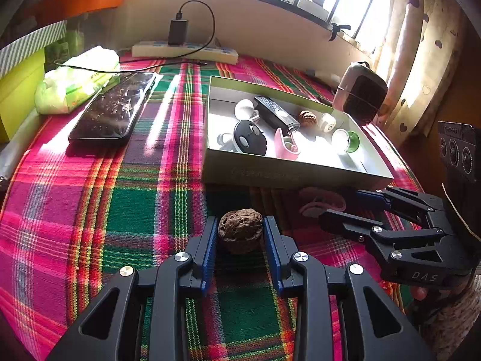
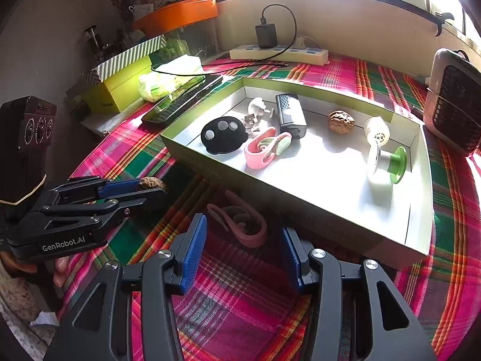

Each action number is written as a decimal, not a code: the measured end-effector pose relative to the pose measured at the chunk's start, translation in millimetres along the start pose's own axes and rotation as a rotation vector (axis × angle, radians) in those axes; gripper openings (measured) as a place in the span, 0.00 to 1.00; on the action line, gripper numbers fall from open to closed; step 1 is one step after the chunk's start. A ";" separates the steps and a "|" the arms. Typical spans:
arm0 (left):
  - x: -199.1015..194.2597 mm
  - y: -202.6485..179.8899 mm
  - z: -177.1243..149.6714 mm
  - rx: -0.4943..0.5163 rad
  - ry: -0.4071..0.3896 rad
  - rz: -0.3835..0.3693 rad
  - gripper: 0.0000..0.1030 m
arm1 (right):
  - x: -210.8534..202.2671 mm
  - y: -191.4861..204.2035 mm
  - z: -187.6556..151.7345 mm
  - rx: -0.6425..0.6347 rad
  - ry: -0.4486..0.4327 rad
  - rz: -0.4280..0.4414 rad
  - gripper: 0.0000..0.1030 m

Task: Organize objects
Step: 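Close right tool on the pink loop while left tool holds the walnut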

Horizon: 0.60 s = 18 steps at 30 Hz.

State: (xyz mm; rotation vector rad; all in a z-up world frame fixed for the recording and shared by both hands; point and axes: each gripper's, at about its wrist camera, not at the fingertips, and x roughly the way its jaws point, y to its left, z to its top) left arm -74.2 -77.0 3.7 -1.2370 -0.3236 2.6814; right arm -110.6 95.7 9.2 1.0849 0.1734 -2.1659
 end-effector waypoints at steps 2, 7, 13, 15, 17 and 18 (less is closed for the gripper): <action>0.0 -0.1 0.0 -0.001 0.000 -0.001 0.27 | 0.2 2.3 -1.2 -0.013 0.006 0.034 0.47; 0.0 0.1 -0.1 0.000 0.000 0.000 0.28 | -0.9 12.8 -8.0 -0.066 0.031 0.101 0.47; 0.0 0.2 -0.1 0.000 0.000 0.000 0.28 | 4.9 15.7 -3.2 -0.055 0.028 0.031 0.47; 0.0 0.2 -0.1 -0.001 0.000 -0.001 0.28 | 6.8 18.2 -1.3 -0.052 0.027 0.008 0.47; 0.0 0.2 -0.1 0.000 0.000 0.000 0.28 | 8.3 20.3 -0.4 -0.057 0.027 -0.022 0.47; 0.0 0.2 -0.1 0.000 0.000 0.000 0.28 | 8.9 21.7 0.3 -0.059 0.028 -0.039 0.47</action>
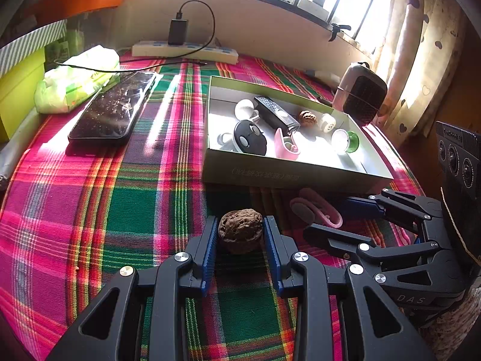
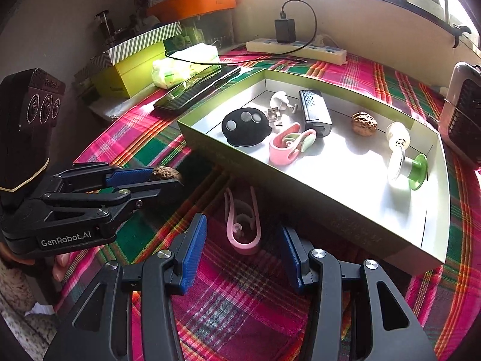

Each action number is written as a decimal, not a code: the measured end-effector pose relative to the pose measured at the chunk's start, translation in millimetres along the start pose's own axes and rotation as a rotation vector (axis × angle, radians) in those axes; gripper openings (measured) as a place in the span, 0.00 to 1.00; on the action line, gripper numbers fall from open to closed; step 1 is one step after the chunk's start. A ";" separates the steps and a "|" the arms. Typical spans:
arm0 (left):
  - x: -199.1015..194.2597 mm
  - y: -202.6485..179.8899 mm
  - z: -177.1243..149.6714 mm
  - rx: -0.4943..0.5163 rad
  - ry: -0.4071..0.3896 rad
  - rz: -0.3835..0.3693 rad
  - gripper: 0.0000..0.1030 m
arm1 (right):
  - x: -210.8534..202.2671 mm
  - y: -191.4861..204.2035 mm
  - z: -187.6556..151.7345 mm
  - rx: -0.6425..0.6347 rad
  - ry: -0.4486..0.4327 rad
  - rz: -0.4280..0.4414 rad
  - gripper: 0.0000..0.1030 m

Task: Organize objects
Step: 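Close right tool on the pink loop while left tool holds the walnut, then carry the walnut with left tool while right tool carries the pink loop over the box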

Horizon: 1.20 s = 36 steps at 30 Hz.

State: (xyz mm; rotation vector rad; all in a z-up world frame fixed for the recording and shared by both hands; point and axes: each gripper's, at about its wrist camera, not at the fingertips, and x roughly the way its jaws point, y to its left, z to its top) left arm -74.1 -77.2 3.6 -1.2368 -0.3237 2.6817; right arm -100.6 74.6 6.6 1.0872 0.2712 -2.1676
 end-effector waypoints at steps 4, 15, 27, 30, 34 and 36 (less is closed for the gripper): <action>0.0 -0.1 0.0 0.000 0.000 0.000 0.28 | 2.9 4.4 2.2 -0.001 0.000 -0.043 0.47; 0.2 -0.4 0.1 0.000 0.000 0.001 0.28 | 5.7 11.4 3.1 -0.010 0.003 -0.122 0.42; 0.2 -0.4 0.1 0.000 0.000 0.001 0.28 | 4.1 11.5 3.5 -0.005 -0.001 -0.142 0.24; 0.2 -0.1 0.2 0.000 0.000 0.001 0.28 | 3.8 11.0 3.1 -0.001 -0.001 -0.139 0.24; 0.7 -0.5 0.0 0.008 0.001 0.008 0.28 | 3.9 11.0 3.1 0.000 -0.001 -0.138 0.24; 0.9 -1.1 -0.3 0.014 0.002 0.015 0.27 | 3.7 11.2 2.7 0.002 -0.001 -0.137 0.24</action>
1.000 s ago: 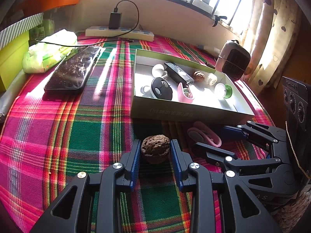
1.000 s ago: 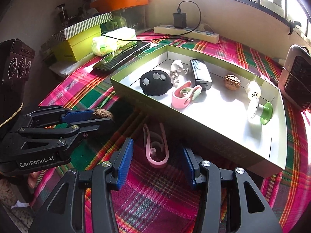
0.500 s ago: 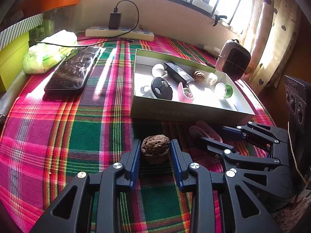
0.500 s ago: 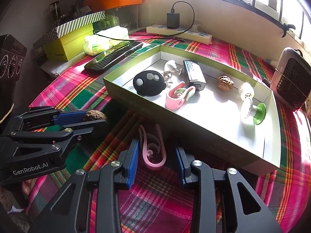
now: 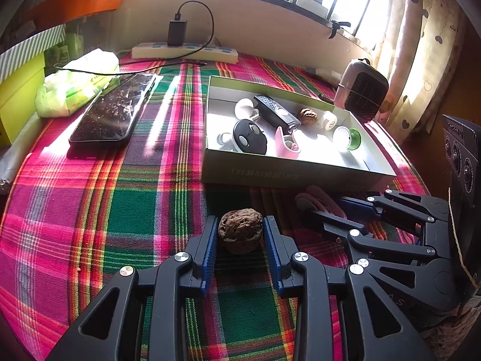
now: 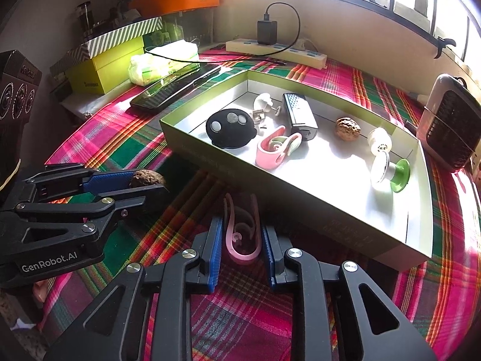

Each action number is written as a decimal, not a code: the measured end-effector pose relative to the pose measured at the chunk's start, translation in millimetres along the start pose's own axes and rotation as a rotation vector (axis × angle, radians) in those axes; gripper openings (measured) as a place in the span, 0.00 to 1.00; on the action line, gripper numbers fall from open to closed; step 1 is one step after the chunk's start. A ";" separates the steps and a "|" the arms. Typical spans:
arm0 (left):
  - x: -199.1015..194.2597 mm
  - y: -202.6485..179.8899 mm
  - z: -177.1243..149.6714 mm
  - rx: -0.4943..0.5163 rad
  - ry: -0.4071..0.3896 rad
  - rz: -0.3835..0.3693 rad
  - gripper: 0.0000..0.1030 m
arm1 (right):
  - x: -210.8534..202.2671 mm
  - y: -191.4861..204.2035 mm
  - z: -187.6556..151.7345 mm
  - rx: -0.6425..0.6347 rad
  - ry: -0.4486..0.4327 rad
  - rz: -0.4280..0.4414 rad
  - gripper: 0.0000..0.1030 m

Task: Organize objects
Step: 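Carry the walnut with left tool while right tool carries the pink loop over the box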

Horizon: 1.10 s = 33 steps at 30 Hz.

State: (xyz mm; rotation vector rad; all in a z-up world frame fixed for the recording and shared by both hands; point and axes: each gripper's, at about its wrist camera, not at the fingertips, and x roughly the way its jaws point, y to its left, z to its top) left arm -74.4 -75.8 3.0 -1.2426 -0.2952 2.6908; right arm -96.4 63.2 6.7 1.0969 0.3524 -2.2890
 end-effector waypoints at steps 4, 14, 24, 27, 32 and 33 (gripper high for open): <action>-0.1 -0.1 0.0 0.006 0.001 0.004 0.27 | -0.6 -0.4 -0.8 0.005 -0.001 0.006 0.24; 0.0 -0.2 0.5 0.005 0.002 0.006 0.27 | -2.0 -1.2 -1.8 0.015 0.000 0.017 0.24; -3.5 -3.3 3.3 0.019 -0.006 0.004 0.27 | -13.0 -2.8 -0.1 0.027 -0.026 0.027 0.24; -8.3 -6.0 6.2 0.029 -0.017 0.001 0.27 | -19.6 -4.4 1.5 0.035 -0.040 0.028 0.24; -15.5 -10.6 11.9 0.041 -0.035 -0.001 0.27 | -28.6 -7.2 4.4 0.042 -0.060 0.029 0.24; -16.4 -11.6 12.8 0.045 -0.037 -0.001 0.27 | -30.0 -7.4 4.7 0.042 -0.062 0.028 0.24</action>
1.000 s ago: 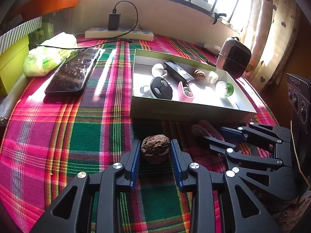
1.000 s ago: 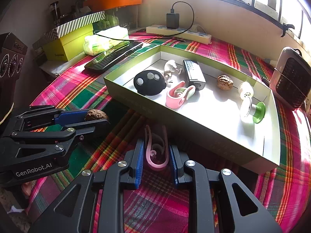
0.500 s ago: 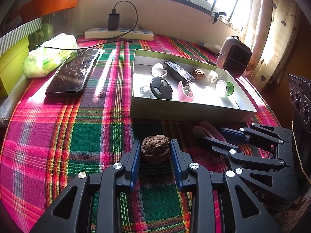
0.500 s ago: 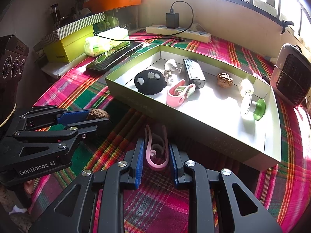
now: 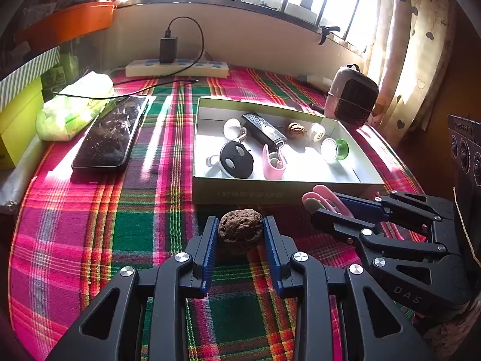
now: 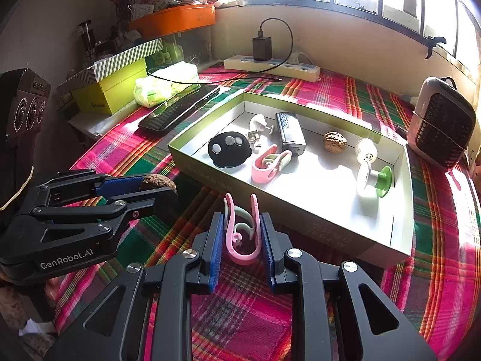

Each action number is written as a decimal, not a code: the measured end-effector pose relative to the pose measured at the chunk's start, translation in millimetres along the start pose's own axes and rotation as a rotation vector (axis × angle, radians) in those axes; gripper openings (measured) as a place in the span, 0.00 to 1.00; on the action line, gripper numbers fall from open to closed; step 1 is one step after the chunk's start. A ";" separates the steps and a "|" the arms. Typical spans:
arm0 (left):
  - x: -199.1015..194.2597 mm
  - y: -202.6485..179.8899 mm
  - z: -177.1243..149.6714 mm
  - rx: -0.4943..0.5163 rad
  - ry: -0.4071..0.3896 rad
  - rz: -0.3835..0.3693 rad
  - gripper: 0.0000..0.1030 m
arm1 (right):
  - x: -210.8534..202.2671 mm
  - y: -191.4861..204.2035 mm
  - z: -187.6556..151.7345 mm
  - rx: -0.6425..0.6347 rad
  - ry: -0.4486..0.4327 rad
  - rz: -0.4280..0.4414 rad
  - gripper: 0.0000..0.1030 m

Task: Organize objects
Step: 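Carry the walnut with left tool while right tool carries the pink loop over the box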

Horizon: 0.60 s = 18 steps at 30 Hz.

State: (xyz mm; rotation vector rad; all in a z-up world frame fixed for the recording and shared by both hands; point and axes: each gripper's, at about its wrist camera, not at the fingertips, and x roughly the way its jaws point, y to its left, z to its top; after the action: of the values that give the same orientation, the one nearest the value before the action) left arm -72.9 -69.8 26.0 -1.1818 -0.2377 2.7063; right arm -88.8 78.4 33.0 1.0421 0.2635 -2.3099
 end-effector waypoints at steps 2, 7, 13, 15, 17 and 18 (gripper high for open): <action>-1.7 -1.5 2.1 0.005 -0.003 0.001 0.27 | -2.1 -0.5 1.2 0.000 -0.005 0.000 0.24; -6.1 -7.5 8.7 0.019 -0.016 -0.002 0.27 | -11.2 -5.8 5.2 0.013 -0.027 -0.003 0.24; -7.2 -15.2 21.4 0.039 -0.036 -0.007 0.27 | -22.3 -18.3 11.2 0.040 -0.056 -0.028 0.24; -4.7 -17.3 25.1 0.044 -0.038 -0.009 0.27 | -23.8 -23.1 12.8 0.048 -0.059 -0.039 0.24; -1.8 -19.7 27.8 0.048 -0.034 -0.012 0.27 | -24.4 -28.8 14.0 0.061 -0.060 -0.047 0.24; -0.2 -21.7 29.3 0.049 -0.034 -0.017 0.27 | -24.4 -31.3 14.9 0.066 -0.060 -0.052 0.24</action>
State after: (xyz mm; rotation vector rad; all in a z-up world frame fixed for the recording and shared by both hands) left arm -92.2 -51.0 50.6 -1.1167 -0.1840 2.7035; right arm -103.5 108.3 59.2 1.0065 0.1937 -2.4066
